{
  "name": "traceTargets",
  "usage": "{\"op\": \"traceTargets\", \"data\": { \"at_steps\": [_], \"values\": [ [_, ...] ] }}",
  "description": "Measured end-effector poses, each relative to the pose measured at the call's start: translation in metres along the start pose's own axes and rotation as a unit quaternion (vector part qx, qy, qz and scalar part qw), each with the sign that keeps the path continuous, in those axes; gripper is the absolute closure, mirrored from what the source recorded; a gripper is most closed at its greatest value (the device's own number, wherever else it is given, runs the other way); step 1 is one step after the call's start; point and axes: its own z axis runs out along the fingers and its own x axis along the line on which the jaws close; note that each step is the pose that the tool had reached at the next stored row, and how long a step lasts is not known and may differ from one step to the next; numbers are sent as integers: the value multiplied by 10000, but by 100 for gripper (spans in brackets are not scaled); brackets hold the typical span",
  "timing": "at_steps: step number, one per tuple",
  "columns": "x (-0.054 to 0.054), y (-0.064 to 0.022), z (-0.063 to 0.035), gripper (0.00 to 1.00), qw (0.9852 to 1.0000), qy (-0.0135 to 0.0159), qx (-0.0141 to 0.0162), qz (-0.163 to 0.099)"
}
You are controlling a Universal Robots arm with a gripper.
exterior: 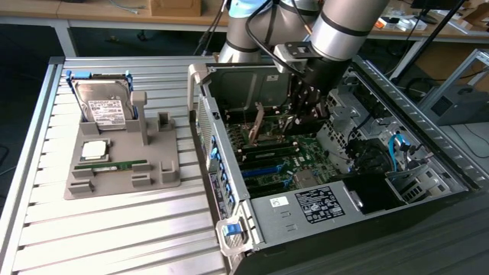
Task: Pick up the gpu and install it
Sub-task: 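Insert the gpu into the slot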
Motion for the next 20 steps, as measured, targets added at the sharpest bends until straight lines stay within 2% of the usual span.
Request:
{"op": "traceTargets", "data": {
  "at_steps": [20],
  "values": [
    [16, 65, 17, 73, 10000, 0, 0, 0]
  ]
}}
